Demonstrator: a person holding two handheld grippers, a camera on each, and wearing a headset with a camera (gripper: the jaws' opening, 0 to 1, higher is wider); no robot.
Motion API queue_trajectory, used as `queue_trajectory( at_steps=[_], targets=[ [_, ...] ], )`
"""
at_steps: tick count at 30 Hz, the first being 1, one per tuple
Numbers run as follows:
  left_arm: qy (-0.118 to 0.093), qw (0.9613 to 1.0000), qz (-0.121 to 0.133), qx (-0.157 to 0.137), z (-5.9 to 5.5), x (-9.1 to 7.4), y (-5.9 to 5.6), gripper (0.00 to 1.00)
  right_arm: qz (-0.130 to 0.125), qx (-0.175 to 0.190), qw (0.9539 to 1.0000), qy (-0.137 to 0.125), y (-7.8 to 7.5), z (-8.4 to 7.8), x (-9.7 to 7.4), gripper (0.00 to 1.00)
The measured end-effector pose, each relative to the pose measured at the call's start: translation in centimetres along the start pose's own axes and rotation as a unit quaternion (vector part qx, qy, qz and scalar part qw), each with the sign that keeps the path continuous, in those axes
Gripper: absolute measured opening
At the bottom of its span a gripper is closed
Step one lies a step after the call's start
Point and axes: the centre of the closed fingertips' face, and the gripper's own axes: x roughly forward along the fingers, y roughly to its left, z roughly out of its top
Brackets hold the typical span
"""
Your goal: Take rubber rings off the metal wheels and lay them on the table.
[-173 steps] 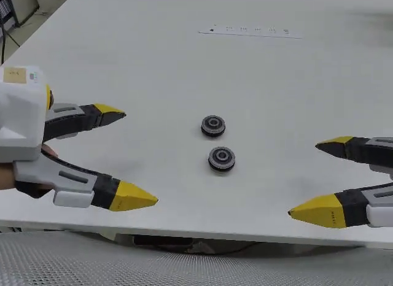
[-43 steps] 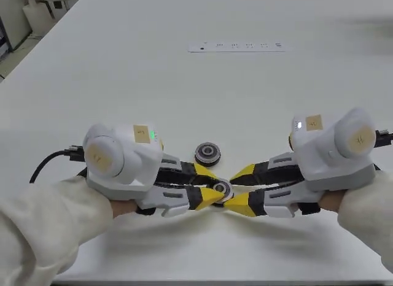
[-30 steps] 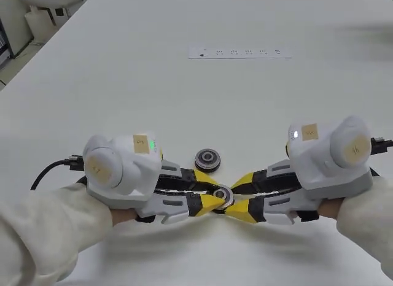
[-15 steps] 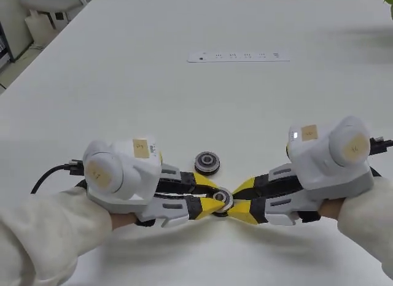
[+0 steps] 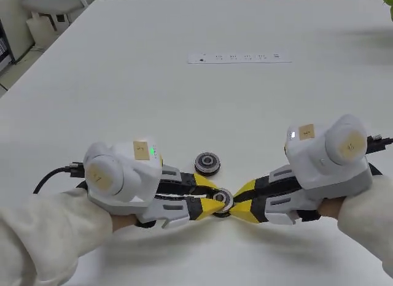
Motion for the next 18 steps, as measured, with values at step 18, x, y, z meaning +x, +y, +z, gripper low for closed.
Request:
queue_trajectory(
  at_steps=[18],
  targets=[
    [-0.002,1.0000,0.002,-0.001,0.01,0.02,0.07,0.14,-0.012,0.005,0.9999,0.009,-0.41,-0.09,-0.16,0.00]
  ],
)
